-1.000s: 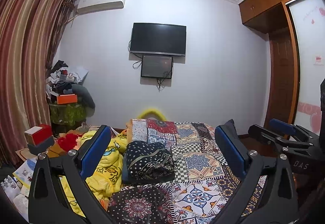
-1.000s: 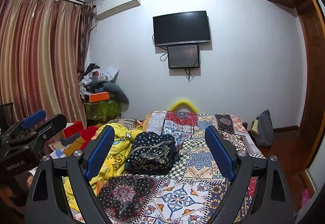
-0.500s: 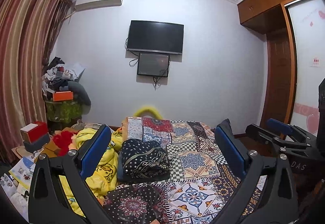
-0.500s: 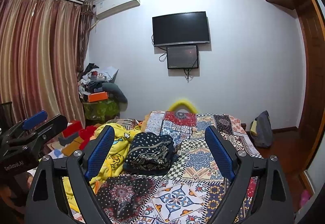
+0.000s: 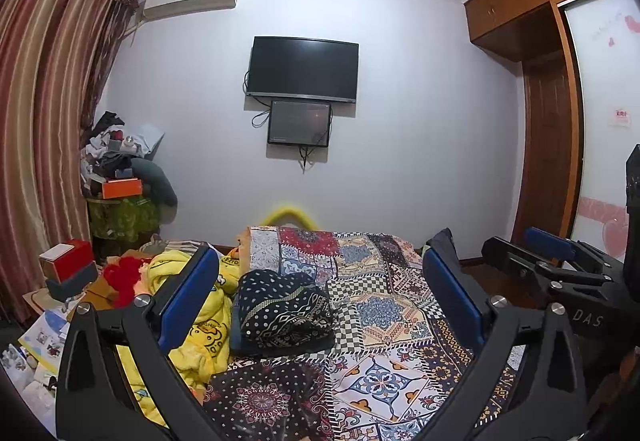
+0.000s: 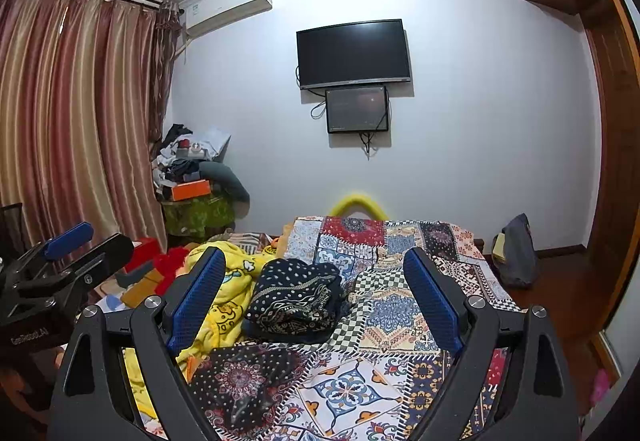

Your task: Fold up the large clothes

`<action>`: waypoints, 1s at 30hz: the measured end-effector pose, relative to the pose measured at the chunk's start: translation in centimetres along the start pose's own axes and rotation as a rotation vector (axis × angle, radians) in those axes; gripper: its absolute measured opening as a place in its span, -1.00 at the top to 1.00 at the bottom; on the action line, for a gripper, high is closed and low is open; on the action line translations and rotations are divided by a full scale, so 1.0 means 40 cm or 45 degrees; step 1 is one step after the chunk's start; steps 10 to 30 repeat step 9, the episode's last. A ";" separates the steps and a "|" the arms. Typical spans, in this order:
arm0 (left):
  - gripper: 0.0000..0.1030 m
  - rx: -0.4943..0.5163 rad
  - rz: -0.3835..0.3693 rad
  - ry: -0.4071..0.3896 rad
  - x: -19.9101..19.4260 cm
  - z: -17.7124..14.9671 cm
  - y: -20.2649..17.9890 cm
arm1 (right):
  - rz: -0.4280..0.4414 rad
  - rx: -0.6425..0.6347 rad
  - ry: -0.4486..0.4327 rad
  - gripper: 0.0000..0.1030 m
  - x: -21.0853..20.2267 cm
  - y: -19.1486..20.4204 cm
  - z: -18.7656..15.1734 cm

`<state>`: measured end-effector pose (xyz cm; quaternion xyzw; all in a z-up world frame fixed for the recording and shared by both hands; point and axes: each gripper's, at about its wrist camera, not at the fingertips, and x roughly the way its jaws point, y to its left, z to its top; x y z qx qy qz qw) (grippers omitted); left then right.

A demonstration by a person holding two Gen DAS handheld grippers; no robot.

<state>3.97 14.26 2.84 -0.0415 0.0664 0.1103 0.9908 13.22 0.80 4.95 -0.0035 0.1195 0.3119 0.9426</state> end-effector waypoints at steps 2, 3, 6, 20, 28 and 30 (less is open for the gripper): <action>-0.99 0.006 -0.005 0.005 0.002 -0.002 -0.001 | 0.000 0.001 0.003 -0.73 0.000 -0.002 0.000; -0.99 0.007 -0.003 0.006 0.003 -0.003 -0.001 | 0.000 0.001 0.003 -0.73 0.000 -0.002 0.000; -0.99 0.013 -0.002 0.011 0.006 -0.006 -0.003 | -0.001 0.003 0.005 -0.73 0.001 -0.004 -0.001; -0.99 0.014 -0.008 0.018 0.009 -0.008 -0.002 | 0.000 0.007 0.009 -0.73 0.004 -0.006 0.000; -0.99 0.014 -0.008 0.018 0.009 -0.008 -0.002 | 0.000 0.007 0.009 -0.73 0.004 -0.006 0.000; -0.99 0.014 -0.008 0.018 0.009 -0.008 -0.002 | 0.000 0.007 0.009 -0.73 0.004 -0.006 0.000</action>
